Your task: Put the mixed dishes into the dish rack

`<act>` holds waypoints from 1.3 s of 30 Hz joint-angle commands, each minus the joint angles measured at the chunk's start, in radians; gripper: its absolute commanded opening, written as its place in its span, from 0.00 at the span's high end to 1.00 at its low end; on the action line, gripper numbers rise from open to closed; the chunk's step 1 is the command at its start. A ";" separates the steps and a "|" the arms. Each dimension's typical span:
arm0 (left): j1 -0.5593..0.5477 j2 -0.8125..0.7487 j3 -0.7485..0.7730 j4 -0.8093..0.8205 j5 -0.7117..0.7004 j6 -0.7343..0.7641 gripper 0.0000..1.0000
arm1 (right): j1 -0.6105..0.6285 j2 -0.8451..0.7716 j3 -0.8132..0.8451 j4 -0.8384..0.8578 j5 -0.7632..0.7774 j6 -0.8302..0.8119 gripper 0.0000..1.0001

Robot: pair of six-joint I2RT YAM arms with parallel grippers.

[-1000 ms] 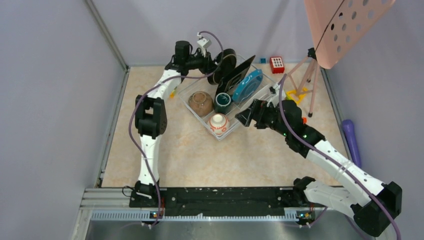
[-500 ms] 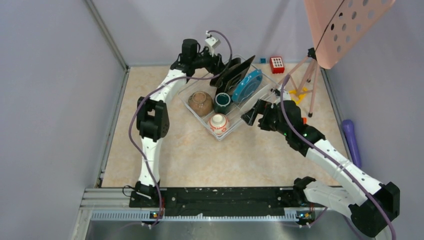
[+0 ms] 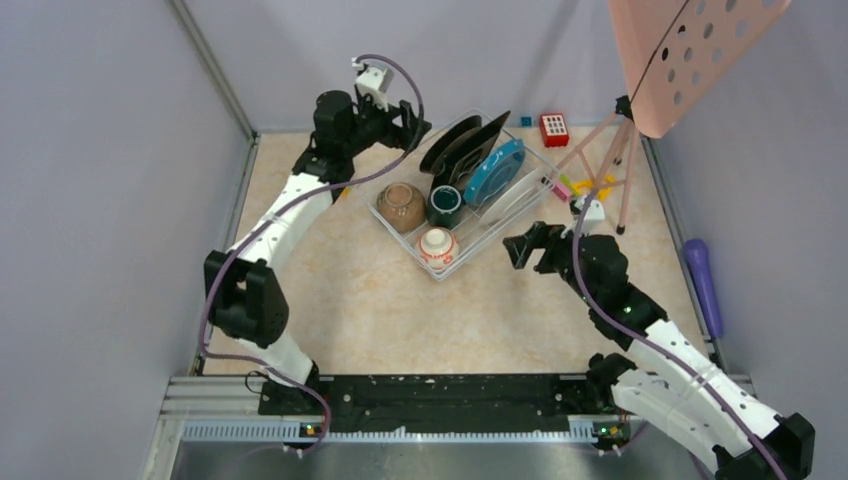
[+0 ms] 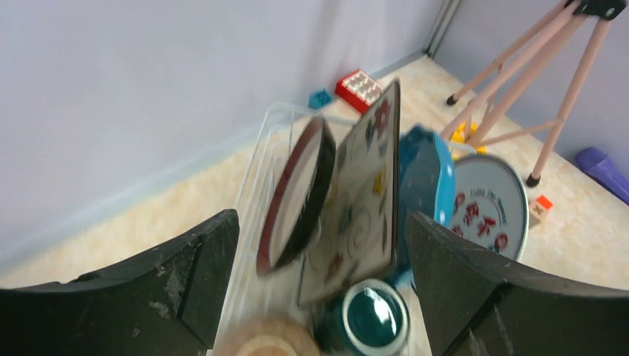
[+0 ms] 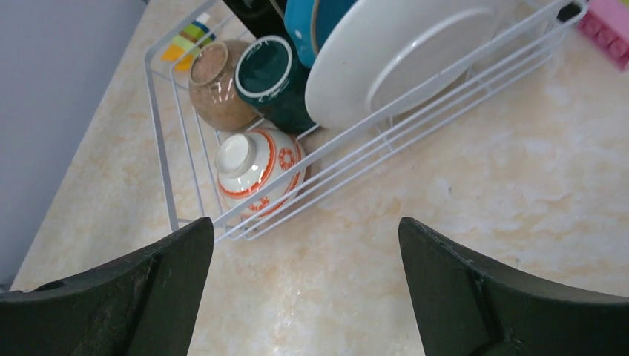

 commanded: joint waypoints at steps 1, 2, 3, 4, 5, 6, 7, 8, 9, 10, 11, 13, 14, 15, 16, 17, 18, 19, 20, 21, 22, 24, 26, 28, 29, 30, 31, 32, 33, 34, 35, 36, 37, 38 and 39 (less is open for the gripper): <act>0.001 -0.255 -0.295 0.100 -0.175 -0.116 0.13 | -0.009 -0.099 -0.098 0.226 0.111 -0.144 0.06; 0.002 -0.325 -0.387 0.131 -0.214 -0.136 0.13 | -0.009 -0.117 -0.136 0.267 0.128 -0.145 0.06; 0.002 -0.393 -0.480 0.155 -0.256 -0.141 0.13 | -0.009 -0.137 -0.181 0.320 0.139 -0.163 0.05; 0.003 -0.460 -0.562 0.162 -0.300 -0.141 0.13 | -0.009 -0.157 -0.226 0.373 0.155 -0.184 0.05; 0.002 -0.521 -0.630 0.155 -0.379 -0.131 0.13 | -0.009 -0.174 -0.277 0.421 0.177 -0.208 0.04; 0.002 -0.580 -0.692 0.131 -0.460 -0.114 0.13 | -0.009 -0.189 -0.320 0.478 0.201 -0.244 0.02; 0.002 -0.630 -0.739 0.095 -0.554 -0.101 0.13 | -0.009 -0.200 -0.371 0.547 0.238 -0.278 0.01; 0.002 -0.681 -0.787 0.059 -0.650 -0.104 0.12 | -0.009 -0.198 -0.419 0.630 0.291 -0.300 0.01; 0.002 -0.731 -0.834 0.035 -0.739 -0.118 0.11 | -0.009 -0.190 -0.467 0.713 0.332 -0.320 0.02; 0.003 -0.774 -0.919 0.045 -0.798 -0.104 0.09 | -0.009 -0.179 -0.503 0.805 0.361 -0.365 0.03; 0.004 -0.821 -0.998 0.082 -0.839 -0.082 0.09 | -0.009 -0.152 -0.528 0.880 0.380 -0.417 0.04; 0.007 -0.906 -1.143 0.177 -0.913 -0.048 0.07 | -0.020 -0.074 -0.520 0.937 0.404 -0.484 0.03; 0.009 -0.944 -1.220 0.236 -0.956 -0.030 0.07 | -0.033 -0.026 -0.506 0.945 0.408 -0.528 0.03; 0.012 -0.971 -1.282 0.307 -0.991 0.006 0.07 | -0.052 0.016 -0.500 0.961 0.414 -0.551 0.03; 0.016 -0.991 -1.338 0.367 -1.030 0.032 0.05 | -0.086 0.057 -0.503 0.999 0.392 -0.561 0.02; 0.025 -0.996 -1.380 0.427 -1.069 0.058 0.04 | -0.132 0.088 -0.509 1.020 0.352 -0.560 0.03; 0.036 -0.985 -1.424 0.496 -1.092 0.078 0.04 | -0.174 0.106 -0.510 1.021 0.316 -0.545 0.03; 0.055 -0.956 -1.460 0.591 -1.088 0.084 0.03 | -0.225 0.119 -0.512 1.022 0.269 -0.542 0.03; 0.077 -0.928 -1.491 0.658 -1.067 0.113 0.03 | -0.255 0.140 -0.513 1.029 0.239 -0.547 0.04; 0.102 -0.888 -1.518 0.737 -1.028 0.114 0.04 | -0.272 0.170 -0.510 1.036 0.235 -0.556 0.04; 0.128 -0.838 -1.536 0.812 -1.006 0.109 0.04 | -0.281 0.205 -0.513 1.062 0.241 -0.559 0.04; 0.187 -0.716 -1.543 0.946 -0.965 0.097 0.04 | -0.313 0.289 -0.536 1.180 0.235 -0.533 0.04; 0.218 -0.589 -1.530 1.070 -0.930 0.083 0.06 | -0.342 0.402 -0.507 1.243 0.232 -0.517 0.04; 0.221 -0.504 -1.486 1.122 -0.880 0.083 0.07 | -0.345 0.473 -0.455 1.203 0.199 -0.582 0.07; 0.226 -0.467 -1.461 1.123 -0.858 0.068 0.08 | -0.345 0.526 -0.468 1.300 0.200 -0.624 0.08; 0.244 -0.425 -1.441 1.133 -0.829 0.070 0.08 | -0.352 0.581 -0.484 1.392 0.235 -0.628 0.08; 0.265 -0.375 -1.428 1.153 -0.807 0.062 0.08 | -0.359 0.638 -0.499 1.477 0.267 -0.613 0.07; 0.301 -0.324 -1.424 1.172 -0.768 0.030 0.07 | -0.379 0.689 -0.517 1.588 0.251 -0.598 0.07; 0.359 -0.271 -1.424 1.230 -0.675 0.016 0.08 | -0.406 0.724 -0.531 1.640 0.237 -0.566 0.06; 0.391 -0.248 -1.420 1.268 -0.573 0.015 0.09 | -0.419 0.749 -0.527 1.658 0.256 -0.556 0.06; 0.403 -0.289 -1.396 1.123 -0.496 0.010 0.10 | -0.421 0.730 -0.511 1.593 0.250 -0.545 0.04; 0.406 -0.311 -1.344 0.986 -0.474 0.018 0.13 | -0.423 0.708 -0.481 1.490 0.248 -0.534 0.04; 0.406 -0.306 -1.296 0.902 -0.462 0.022 0.16 | -0.429 0.711 -0.446 1.435 0.253 -0.530 0.04; 0.406 -0.289 -1.276 0.907 -0.454 0.047 0.15 | -0.442 0.722 -0.430 1.430 0.238 -0.523 0.07; 0.406 -0.284 -1.290 0.947 -0.448 0.045 0.13 | -0.450 0.717 -0.427 1.406 0.230 -0.518 0.08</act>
